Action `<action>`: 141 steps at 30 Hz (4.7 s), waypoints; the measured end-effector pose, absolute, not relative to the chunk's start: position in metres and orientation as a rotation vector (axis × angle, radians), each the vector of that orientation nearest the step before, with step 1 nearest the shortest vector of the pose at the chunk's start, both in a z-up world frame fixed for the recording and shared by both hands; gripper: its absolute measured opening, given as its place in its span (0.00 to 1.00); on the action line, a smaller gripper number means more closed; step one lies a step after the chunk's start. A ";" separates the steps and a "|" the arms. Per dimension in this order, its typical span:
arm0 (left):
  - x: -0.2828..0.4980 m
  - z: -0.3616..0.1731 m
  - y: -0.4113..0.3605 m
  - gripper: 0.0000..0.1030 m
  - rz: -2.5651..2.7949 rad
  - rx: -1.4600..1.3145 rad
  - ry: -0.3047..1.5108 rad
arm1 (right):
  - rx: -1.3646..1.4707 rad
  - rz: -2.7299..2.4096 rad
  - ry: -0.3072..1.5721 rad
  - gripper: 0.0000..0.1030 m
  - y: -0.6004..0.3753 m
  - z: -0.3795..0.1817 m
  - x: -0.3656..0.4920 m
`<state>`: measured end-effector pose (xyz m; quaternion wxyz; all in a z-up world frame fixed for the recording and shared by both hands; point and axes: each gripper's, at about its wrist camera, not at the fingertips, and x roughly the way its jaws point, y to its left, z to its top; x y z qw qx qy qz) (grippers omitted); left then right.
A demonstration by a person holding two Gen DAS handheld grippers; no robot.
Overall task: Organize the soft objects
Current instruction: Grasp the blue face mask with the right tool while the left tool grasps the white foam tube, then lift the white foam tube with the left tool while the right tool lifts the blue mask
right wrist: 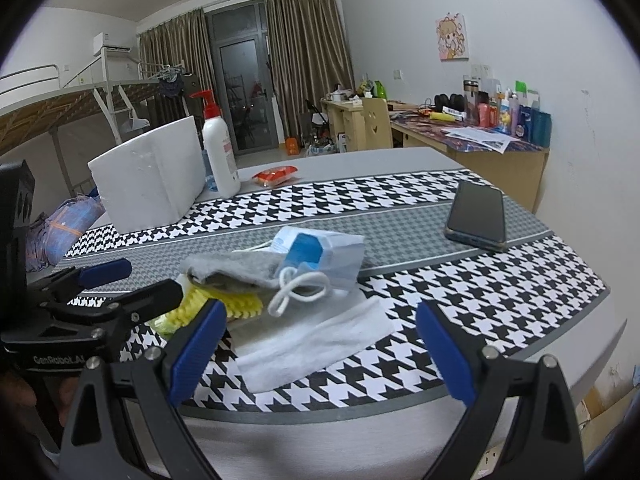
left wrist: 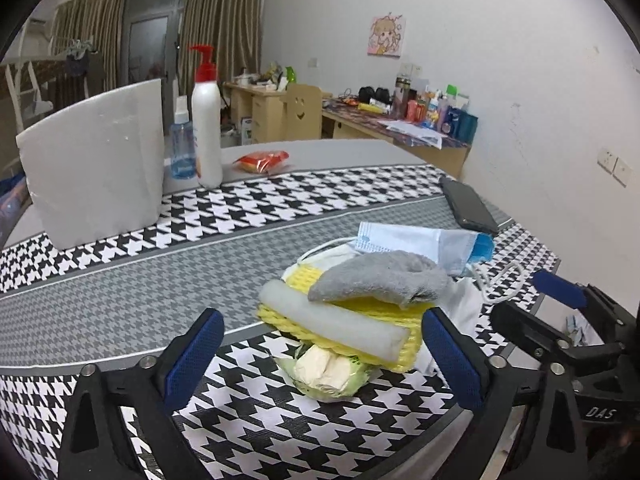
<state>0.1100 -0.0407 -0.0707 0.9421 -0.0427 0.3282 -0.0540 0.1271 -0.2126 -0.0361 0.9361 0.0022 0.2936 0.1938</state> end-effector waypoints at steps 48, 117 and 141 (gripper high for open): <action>0.111 -0.074 -0.023 0.41 -0.092 -0.053 0.741 | 0.091 0.406 0.801 0.39 -0.206 -0.063 0.188; 0.102 -0.086 0.005 0.32 -0.133 0.023 0.810 | 0.075 0.383 0.662 0.10 -0.198 -0.019 0.155; 0.117 -0.090 0.012 0.22 -0.163 -0.028 0.877 | 0.075 0.404 0.658 0.10 -0.198 -0.019 0.151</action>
